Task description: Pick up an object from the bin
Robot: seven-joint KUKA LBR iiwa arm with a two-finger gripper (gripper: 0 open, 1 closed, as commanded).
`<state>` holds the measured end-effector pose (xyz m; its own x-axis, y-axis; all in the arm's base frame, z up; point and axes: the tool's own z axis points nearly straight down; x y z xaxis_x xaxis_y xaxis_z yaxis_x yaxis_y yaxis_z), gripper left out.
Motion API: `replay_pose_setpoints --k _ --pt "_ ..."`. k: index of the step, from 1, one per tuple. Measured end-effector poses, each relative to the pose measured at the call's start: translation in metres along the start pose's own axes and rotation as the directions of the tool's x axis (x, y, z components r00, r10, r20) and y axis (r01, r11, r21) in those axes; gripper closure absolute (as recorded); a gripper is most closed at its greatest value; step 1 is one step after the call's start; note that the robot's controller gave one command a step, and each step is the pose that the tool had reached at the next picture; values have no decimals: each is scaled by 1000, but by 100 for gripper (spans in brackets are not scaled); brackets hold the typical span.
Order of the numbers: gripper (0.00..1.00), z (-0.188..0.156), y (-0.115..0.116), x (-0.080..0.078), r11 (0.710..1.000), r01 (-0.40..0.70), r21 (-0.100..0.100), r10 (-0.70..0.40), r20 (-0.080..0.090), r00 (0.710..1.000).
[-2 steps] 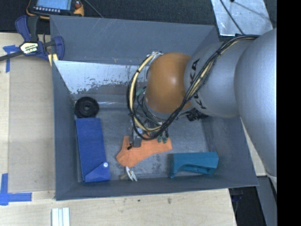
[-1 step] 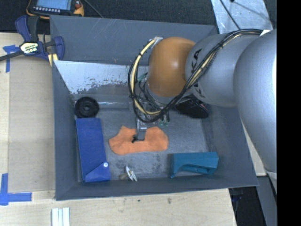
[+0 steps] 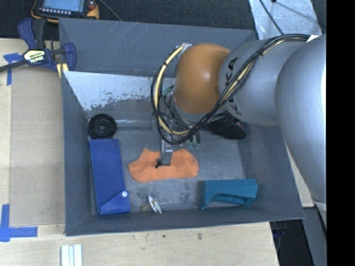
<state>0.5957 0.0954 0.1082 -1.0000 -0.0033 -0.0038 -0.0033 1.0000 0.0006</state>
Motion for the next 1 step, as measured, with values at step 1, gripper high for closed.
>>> replay_pose_setpoints --k 1 --pt "0 21 -16 15 999 33 0 -33 2 999"
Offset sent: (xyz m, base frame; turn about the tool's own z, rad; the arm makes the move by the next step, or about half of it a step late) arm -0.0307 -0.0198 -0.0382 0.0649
